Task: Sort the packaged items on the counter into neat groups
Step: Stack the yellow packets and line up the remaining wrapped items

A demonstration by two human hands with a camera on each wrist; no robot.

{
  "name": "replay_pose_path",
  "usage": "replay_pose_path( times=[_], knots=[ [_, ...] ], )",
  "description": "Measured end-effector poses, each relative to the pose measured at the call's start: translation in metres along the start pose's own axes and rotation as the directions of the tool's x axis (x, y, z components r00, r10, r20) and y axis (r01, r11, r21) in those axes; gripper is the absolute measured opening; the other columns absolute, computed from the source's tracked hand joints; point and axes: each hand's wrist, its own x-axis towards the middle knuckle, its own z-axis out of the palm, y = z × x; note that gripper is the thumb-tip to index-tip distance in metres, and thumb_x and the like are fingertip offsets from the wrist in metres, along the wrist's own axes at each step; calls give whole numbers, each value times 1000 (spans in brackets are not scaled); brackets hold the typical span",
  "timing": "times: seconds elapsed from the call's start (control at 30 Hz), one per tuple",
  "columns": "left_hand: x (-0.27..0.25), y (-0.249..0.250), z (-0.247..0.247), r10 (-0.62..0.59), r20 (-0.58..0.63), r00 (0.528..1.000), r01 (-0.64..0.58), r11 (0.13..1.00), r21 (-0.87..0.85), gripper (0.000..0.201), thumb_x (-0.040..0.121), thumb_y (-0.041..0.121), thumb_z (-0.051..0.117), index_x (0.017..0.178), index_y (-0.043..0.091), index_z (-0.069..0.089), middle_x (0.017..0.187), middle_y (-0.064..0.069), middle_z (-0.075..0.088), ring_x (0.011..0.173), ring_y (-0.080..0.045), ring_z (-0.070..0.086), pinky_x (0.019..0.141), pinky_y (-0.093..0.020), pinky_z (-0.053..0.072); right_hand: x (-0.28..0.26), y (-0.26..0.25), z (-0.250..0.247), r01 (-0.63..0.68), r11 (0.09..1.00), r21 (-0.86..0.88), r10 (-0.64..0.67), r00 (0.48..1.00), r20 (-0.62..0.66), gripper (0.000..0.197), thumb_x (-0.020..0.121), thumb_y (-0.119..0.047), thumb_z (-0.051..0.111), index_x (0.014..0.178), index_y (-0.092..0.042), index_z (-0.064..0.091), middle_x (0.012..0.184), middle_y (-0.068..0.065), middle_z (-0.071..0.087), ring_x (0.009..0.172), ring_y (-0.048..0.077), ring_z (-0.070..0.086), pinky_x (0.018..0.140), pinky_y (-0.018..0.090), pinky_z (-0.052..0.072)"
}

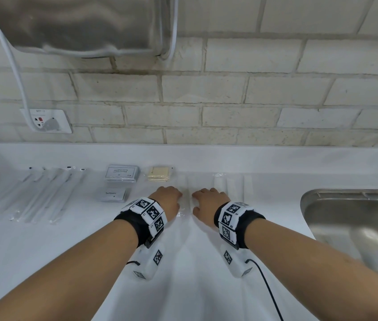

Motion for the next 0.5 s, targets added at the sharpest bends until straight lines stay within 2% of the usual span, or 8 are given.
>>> replay_pose_path(
  times=[0.1, 0.2, 0.3, 0.37, 0.5],
  knots=[
    [1, 0, -2, -1, -2, 1000, 1, 1000, -30, 50, 95, 12, 40, 145, 16, 42, 146, -8, 44, 132, -29, 43, 108, -36, 39, 1, -1, 0, -11, 1000, 4, 11, 1000, 1, 48, 96, -33, 39, 142, -17, 38, 142, 5, 44, 128, 27, 41, 103, 40, 33],
    [-2, -1, -2, 5, -21, 1000, -7, 997, -79, 50, 97, 15, 41, 147, 16, 39, 151, -6, 40, 136, -25, 41, 112, -33, 35, 1, 0, 0, -17, 1000, 14, 17, 999, -27, 50, 98, -37, 37, 144, -16, 35, 146, 5, 40, 130, 28, 40, 104, 42, 34],
    [-5, -1, -1, 24, -48, 999, -28, 995, -96, 50, 98, 22, 44, 148, 18, 37, 152, -4, 38, 138, -23, 39, 113, -32, 32, 1, 1, 1, 9, 1000, 2, -9, 1000, -23, 53, 99, -38, 38, 148, -21, 30, 152, 1, 35, 136, 28, 35, 109, 44, 27],
    [-6, 0, -2, 29, -35, 999, -31, 998, -62, 50, 98, 24, 44, 147, 17, 39, 151, -6, 40, 136, -25, 41, 111, -33, 34, 2, 1, 1, 2, 1000, -27, -2, 1000, 0, 51, 98, -38, 38, 146, -21, 33, 151, 1, 37, 136, 27, 35, 112, 46, 23],
    [-8, 3, -4, 26, -20, 999, -26, 1000, -14, 46, 98, 23, 43, 143, 14, 45, 146, -9, 46, 132, -28, 45, 109, -34, 38, 2, -1, 1, -22, 999, -38, 22, 1000, -3, 47, 99, -38, 38, 141, -18, 39, 147, 2, 41, 133, 27, 38, 109, 45, 26]
  ],
)
